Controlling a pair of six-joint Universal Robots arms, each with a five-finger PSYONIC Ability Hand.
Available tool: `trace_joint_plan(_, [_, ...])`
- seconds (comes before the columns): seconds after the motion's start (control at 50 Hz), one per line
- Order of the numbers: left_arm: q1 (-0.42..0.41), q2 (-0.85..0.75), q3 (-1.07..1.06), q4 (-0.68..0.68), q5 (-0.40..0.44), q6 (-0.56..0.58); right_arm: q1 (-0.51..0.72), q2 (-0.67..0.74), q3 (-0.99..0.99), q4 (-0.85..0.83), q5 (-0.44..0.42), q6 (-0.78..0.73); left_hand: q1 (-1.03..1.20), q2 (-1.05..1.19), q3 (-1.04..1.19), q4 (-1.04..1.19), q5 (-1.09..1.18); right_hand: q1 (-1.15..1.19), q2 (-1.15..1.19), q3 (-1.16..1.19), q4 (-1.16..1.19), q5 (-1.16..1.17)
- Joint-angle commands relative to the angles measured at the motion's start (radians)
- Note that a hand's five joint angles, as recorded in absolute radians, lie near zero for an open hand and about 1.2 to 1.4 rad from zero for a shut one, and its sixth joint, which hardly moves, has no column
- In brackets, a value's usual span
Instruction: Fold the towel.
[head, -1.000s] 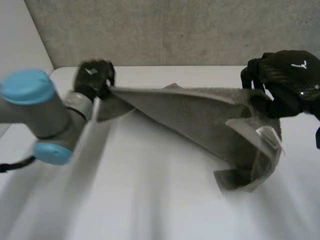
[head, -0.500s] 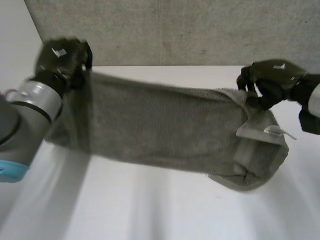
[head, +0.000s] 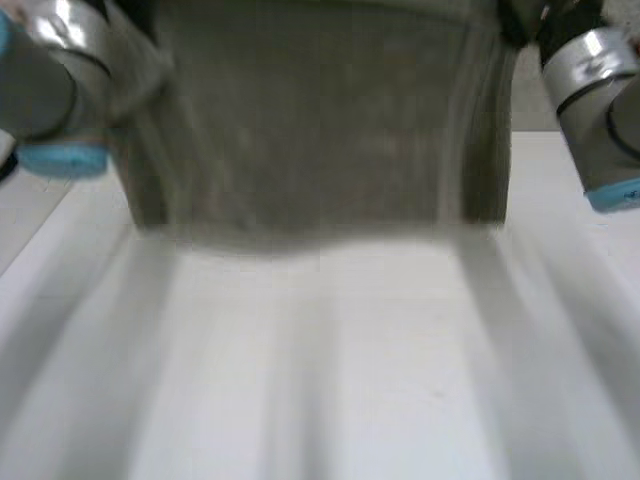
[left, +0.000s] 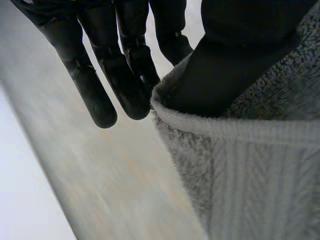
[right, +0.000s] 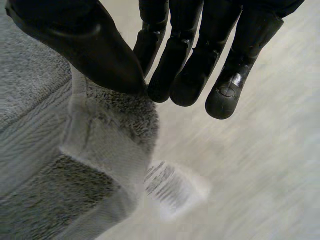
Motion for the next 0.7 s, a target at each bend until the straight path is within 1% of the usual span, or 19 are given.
trace_joint_plan(0.02, [0.021, 0.118, -0.147, 0.104, 0.011, -0.075, -0.014, -0.087, 0.059, 0.048, -0.018, 0.083, 0.188, 0.179, 0.18, 0.178, 0.357, 0.082, 0.059, 0.058, 0.066, 0.041])
trace_joint_plan(0.06, [0.024, 0.118, -0.193, 0.092, 0.017, -0.076, -0.013, -0.09, 0.064, 0.132, -0.049, 0.129, 0.188, 0.179, 0.18, 0.178, 0.357, 0.082, 0.059, 0.058, 0.066, 0.041])
trace_joint_plan(0.1, [0.028, 0.118, -0.247, 0.077, 0.025, -0.076, -0.013, -0.092, 0.067, 0.169, -0.064, 0.138, 0.188, 0.179, 0.18, 0.178, 0.357, 0.082, 0.059, 0.058, 0.066, 0.041])
trace_joint_plan(0.14, [0.031, 0.12, -0.366, 0.054, 0.04, -0.076, -0.014, -0.092, 0.073, 0.205, -0.079, 0.138, 0.188, 0.179, 0.18, 0.178, 0.357, 0.082, 0.059, 0.058, 0.066, 0.041])
trace_joint_plan(0.2, [0.032, 0.121, -0.433, 0.043, 0.044, -0.075, -0.014, -0.08, 0.096, 0.278, -0.108, 0.138, 0.188, 0.179, 0.18, 0.178, 0.357, 0.082, 0.059, 0.058, 0.066, 0.041])
trace_joint_plan(0.22, [0.031, 0.123, -0.501, 0.038, 0.051, -0.069, -0.014, -0.075, 0.114, 0.308, -0.121, 0.134, 0.188, 0.179, 0.18, 0.178, 0.357, 0.082, 0.059, 0.058, 0.066, 0.041])
trace_joint_plan(0.28, [0.032, 0.124, -0.627, 0.038, 0.061, -0.067, -0.016, -0.066, 0.136, 0.33, -0.136, 0.125, 0.188, 0.179, 0.18, 0.178, 0.357, 0.082, 0.059, 0.058, 0.066, 0.041])
trace_joint_plan(0.32, [0.034, 0.123, -0.675, 0.038, 0.066, -0.066, -0.014, -0.006, 0.176, 0.358, -0.167, 0.09, 0.188, 0.179, 0.18, 0.178, 0.357, 0.082, 0.059, 0.058, 0.066, 0.041])
trace_joint_plan(0.34, [0.034, 0.117, -0.719, 0.04, 0.07, -0.064, -0.014, -0.006, 0.176, 0.358, -0.167, 0.089, 0.188, 0.179, 0.18, 0.178, 0.357, 0.082, 0.059, 0.058, 0.066, 0.041])
trace_joint_plan(0.38, [0.034, 0.112, -0.754, 0.041, 0.074, -0.064, -0.014, 0.061, 0.203, 0.394, -0.174, 0.039, 0.188, 0.179, 0.18, 0.178, 0.357, 0.082, 0.059, 0.058, 0.066, 0.041])
trace_joint_plan(0.4, [0.032, 0.104, -0.782, 0.04, 0.075, -0.059, -0.014, 0.061, 0.203, 0.395, -0.175, 0.039, 0.188, 0.179, 0.18, 0.178, 0.357, 0.082, 0.059, 0.058, 0.066, 0.041])
trace_joint_plan(0.44, [0.031, 0.091, -0.805, 0.04, 0.077, -0.05, -0.011, 0.145, 0.211, 0.454, -0.168, -0.027, 0.188, 0.179, 0.18, 0.178, 0.357, 0.082, 0.059, 0.058, 0.066, 0.041])
trace_joint_plan(0.46, [0.028, 0.069, -0.824, 0.035, 0.077, -0.035, -0.011, 0.146, 0.211, 0.454, -0.168, -0.027, 0.188, 0.179, 0.18, 0.178, 0.357, 0.082, 0.059, 0.058, 0.066, 0.041])
trace_joint_plan(0.48, [0.028, 0.069, -0.824, 0.035, 0.077, -0.035, -0.008, 0.184, 0.207, 0.485, -0.165, -0.062, 0.188, 0.179, 0.18, 0.178, 0.357, 0.082, 0.059, 0.058, 0.066, 0.041])
trace_joint_plan(0.52, [0.017, 0.029, -0.845, 0.029, 0.077, 0.022, -0.01, 0.212, 0.202, 0.511, -0.161, -0.093, 0.188, 0.179, 0.18, 0.178, 0.357, 0.082, 0.059, 0.058, 0.066, 0.041])
trace_joint_plan(0.54, [0.017, 0.029, -0.845, 0.029, 0.077, 0.022, -0.014, 0.229, 0.2, 0.531, -0.156, -0.111, 0.188, 0.179, 0.18, 0.178, 0.357, 0.082, 0.059, 0.058, 0.066, 0.041])
trace_joint_plan(0.58, [0.011, 0.017, -0.862, 0.021, 0.075, 0.078, -0.017, 0.233, 0.199, 0.548, -0.149, -0.119, 0.188, 0.179, 0.18, 0.178, 0.357, 0.082, 0.059, 0.058, 0.066, 0.041])
trace_joint_plan(0.62, [0.005, 0.017, -0.868, 0.021, 0.077, 0.095, -0.02, 0.235, 0.199, 0.556, -0.133, -0.119, 0.188, 0.179, 0.18, 0.178, 0.357, 0.082, 0.059, 0.058, 0.066, 0.041])
trace_joint_plan(0.7, [-0.005, 0.028, -0.868, 0.021, 0.075, 0.1, -0.03, 0.233, 0.21, 0.562, -0.066, -0.122, 0.188, 0.179, 0.18, 0.178, 0.357, 0.082, 0.059, 0.058, 0.066, 0.041])
